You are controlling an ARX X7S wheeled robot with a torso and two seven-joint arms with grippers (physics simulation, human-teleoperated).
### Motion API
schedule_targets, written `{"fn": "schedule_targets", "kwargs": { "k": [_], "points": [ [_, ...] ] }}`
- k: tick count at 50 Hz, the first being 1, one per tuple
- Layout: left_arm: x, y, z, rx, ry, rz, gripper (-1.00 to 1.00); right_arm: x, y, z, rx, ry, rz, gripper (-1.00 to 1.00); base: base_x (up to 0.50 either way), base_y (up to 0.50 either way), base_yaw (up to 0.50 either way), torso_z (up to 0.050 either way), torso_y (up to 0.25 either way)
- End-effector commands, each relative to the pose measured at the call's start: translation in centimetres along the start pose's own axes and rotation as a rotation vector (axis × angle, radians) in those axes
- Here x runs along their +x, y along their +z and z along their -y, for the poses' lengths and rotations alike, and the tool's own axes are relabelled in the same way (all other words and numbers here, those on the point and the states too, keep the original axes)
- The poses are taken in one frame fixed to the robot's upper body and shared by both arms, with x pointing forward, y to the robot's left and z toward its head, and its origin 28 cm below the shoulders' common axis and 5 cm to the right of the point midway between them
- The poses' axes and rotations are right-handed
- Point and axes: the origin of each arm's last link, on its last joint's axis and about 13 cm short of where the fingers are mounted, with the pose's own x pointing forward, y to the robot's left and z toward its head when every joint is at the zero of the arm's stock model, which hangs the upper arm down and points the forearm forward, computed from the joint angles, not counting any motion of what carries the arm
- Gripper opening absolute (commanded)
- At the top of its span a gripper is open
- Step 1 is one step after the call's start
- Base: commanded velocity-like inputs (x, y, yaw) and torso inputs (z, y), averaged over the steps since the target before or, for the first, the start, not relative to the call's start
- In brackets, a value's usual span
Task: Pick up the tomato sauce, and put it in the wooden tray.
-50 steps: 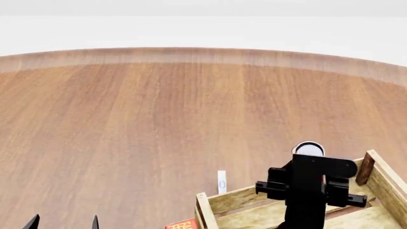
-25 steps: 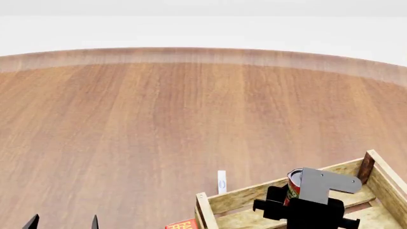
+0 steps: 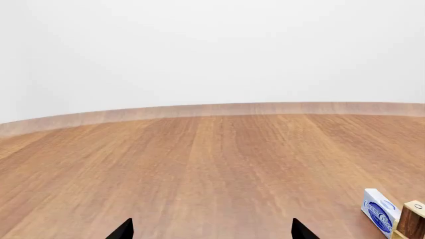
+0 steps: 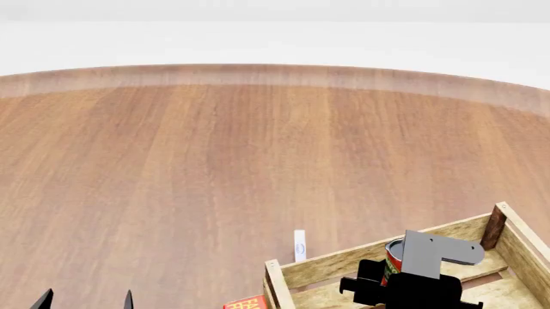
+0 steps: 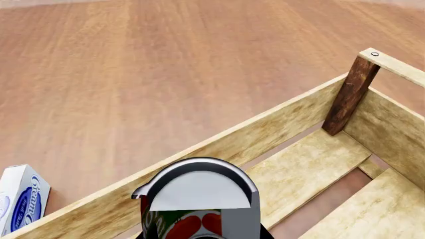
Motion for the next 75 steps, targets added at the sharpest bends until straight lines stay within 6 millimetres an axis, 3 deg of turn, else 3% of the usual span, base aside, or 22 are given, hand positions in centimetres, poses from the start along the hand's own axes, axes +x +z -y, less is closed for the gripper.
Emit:
{"fn": "schedule_targets", "kwargs": {
  "k": [1,28,29,59,68,75],
  "points": [
    [-0.01,0.03,0.01,-0.002,0.001,-0.001,1.0,0.0,0.1,0.01,-0.053,-0.006,-0.008,-1.0,0.0,0.0,0.0,0.0,0.0],
    [-0.05,0.0,-0.01,0.0,0.0,0.0,1.0,-0.01,0.05,0.03,-0.041,0.007,-0.011,-1.0,0.0,0.0,0.0,0.0,0.0],
    [-0.06,0.0,-0.01,0.0,0.0,0.0,1.0,0.0,0.07,0.02,-0.042,0.015,-0.012,1.0,0.0,0.0,0.0,0.0,0.0],
    [0.06,-0.04,-0.02,-0.001,-0.002,0.0,1.0,-0.01,0.07,0.0,-0.054,0.017,-0.016,1.0,0.0,0.0,0.0,0.0,0.0],
    [0.03,-0.01,-0.02,-0.002,-0.002,-0.001,1.0,0.08,0.2,-0.38,-0.145,0.039,0.162,1.0,0.0,0.0,0.0,0.0,0.0],
    [0.02,0.0,0.0,0.0,-0.001,-0.001,1.0,0.06,0.26,-0.18,-0.087,0.079,0.244,1.0,0.0,0.0,0.0,0.0,0.0]
  ]
}}
